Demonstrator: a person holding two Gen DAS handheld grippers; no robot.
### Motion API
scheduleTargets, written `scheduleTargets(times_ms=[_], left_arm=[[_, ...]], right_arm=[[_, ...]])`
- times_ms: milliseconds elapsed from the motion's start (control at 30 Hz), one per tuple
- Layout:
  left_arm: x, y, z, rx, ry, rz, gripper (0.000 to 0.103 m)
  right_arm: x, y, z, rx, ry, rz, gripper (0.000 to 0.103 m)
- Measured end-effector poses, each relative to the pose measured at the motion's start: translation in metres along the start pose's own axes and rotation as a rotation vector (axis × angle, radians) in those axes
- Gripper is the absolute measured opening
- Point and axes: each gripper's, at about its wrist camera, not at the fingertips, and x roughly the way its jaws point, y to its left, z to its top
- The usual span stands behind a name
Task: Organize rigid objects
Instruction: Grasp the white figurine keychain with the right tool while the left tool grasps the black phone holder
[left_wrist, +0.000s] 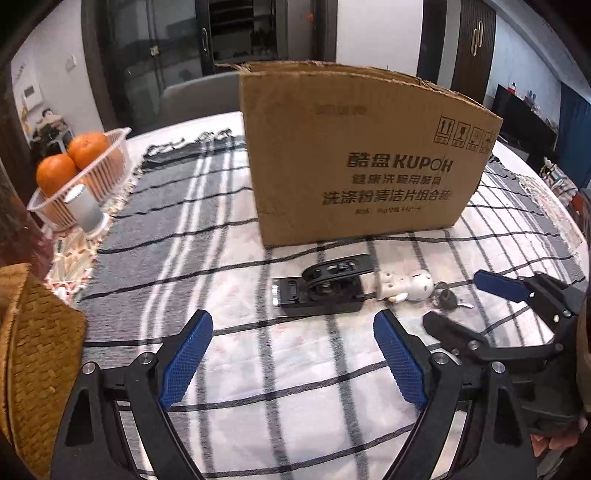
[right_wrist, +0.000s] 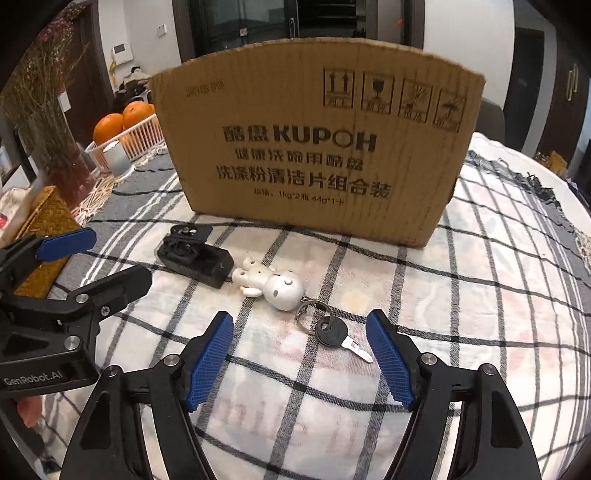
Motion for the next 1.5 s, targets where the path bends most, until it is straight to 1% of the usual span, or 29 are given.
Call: scheduleTargets(times_ms=[133,200,400,467,600,700,833,933,967,1133,1233,1367,1500], left_arm=[[0.012,-0.004,0.006,-0.019,0.032,-0.029,0.088],[0.02,-0.003,0.009,-0.036,0.059,-0.052,0.086],[0.036,-0.003,0.012,-0.067,0.103,-0.087,0.086],[0.039,-0.004,0.014,-0.064,0.105,-0.083,0.086],[0.046,-0.005,0.017,-0.056,0.114,-0.083,0.086],[0.051,-0.005,0.02,-0.055,0.118,-0.076,0.085],[0.06,-0.002,0.021,-0.072,0.138,-0.078,0.078],[0.066,0.0,0.02,-0.083,0.152,-0.076,0.072],[0.067,0.001,0.019,-0.084,0.149,-0.073,0.072],[0.067,0.001,0.018,-0.082,0.136,-0.069,0.073],[0.065,0.0,0.017,-0.075,0.127,-0.07,0.072],[0.057,-0.002,0.013,-0.057,0.107,-0.052,0.072],[0.048,-0.004,0.009,-0.039,0.086,-0.028,0.072]], right_arm=[[0.005,-0.001,0.002,-0.019,0.002,0.027,0.073],[0.008,-0.001,0.004,-0.032,0.002,0.032,0.069],[0.017,0.0,0.01,-0.045,-0.002,0.055,0.063],[0.019,0.001,0.011,-0.055,-0.006,0.061,0.062],[0.025,0.001,0.012,-0.057,-0.001,0.074,0.057],[0.03,0.0,0.013,-0.057,0.002,0.088,0.056],[0.036,0.003,0.016,-0.065,0.007,0.091,0.051],[0.041,0.008,0.018,-0.074,0.013,0.095,0.043],[0.043,0.009,0.018,-0.077,0.013,0.093,0.039],[0.044,0.011,0.016,-0.08,0.002,0.082,0.029],[0.043,0.011,0.015,-0.073,0.001,0.075,0.028],[0.038,0.007,0.011,-0.054,-0.005,0.041,0.028],[0.031,0.0,0.008,-0.023,-0.015,0.029,0.028]])
